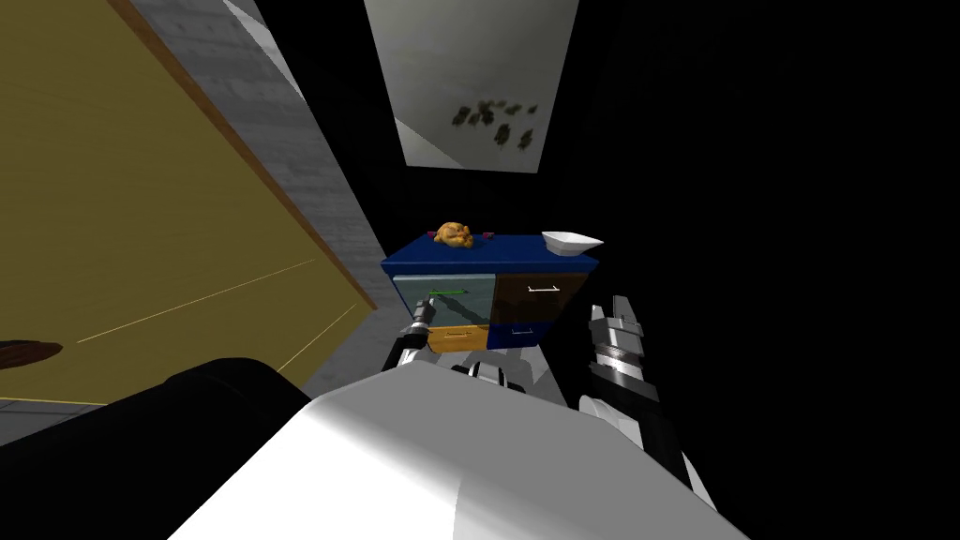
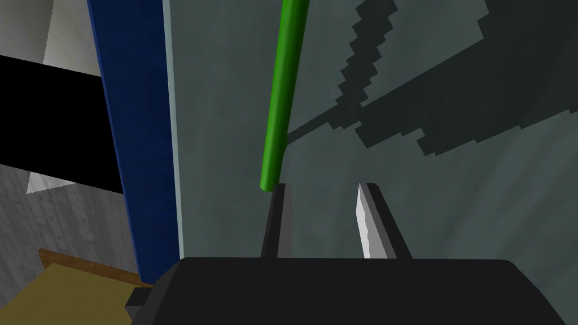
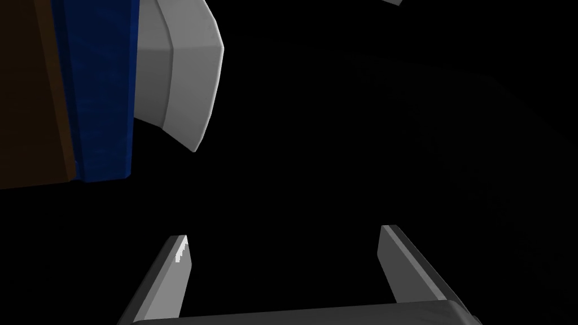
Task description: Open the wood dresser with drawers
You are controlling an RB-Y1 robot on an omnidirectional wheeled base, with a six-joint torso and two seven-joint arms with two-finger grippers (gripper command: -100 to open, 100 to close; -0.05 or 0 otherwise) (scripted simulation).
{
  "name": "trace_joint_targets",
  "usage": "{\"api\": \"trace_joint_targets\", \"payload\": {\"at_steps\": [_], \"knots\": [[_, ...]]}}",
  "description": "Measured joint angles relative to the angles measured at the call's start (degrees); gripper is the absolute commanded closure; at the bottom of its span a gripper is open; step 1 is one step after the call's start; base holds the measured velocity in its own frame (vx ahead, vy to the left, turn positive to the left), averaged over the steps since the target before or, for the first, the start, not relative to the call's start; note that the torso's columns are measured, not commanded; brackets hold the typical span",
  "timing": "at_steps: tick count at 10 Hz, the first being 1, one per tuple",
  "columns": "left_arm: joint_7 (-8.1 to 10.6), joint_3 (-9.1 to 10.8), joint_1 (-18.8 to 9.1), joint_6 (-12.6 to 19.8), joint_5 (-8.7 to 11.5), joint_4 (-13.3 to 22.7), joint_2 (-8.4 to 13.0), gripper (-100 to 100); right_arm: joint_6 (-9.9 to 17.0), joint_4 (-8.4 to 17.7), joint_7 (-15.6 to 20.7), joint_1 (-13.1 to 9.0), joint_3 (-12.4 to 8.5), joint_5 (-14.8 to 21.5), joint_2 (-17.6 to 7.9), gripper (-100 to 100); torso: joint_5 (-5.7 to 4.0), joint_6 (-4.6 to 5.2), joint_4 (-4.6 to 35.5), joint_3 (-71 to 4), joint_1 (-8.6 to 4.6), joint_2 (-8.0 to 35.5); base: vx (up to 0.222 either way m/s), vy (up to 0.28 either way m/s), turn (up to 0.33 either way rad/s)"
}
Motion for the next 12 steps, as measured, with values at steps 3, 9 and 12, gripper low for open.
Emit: {"api": "trace_joint_targets", "payload": {"at_steps": [3, 9, 12], "knots": [[-0.24, 0.36, 1.08, 1.56, 0.59, 0.02, -1.62, -100, 0.0, 0.0, 0.0, 0.01, 0.0, 0.0, -0.01, 0, 0.12, -0.2, -0.09, -0.14, 0.5, -0.26, 0.046, 0.024, 0.015], [-0.21, -0.57, 2.78, 1.9, 1.07, -0.52, -1.59, 100, 0.0, 0.0, 0.0, -0.03, 0.01, 0.0, 0.01, 0, 0.63, -0.27, -0.62, -0.22, 0.92, -0.55, -0.127, -0.037, 0.01], [-0.37, -0.64, 3.31, 2.2, 1.64, -2.05, -0.21, -100, 0.0, 0.0, 0.0, 0.01, -0.01, 0.0, -0.01, 0, 0.68, -0.28, -0.78, -0.56, 1.11, -1.1, 0.071, 0.029, -0.023]]}}
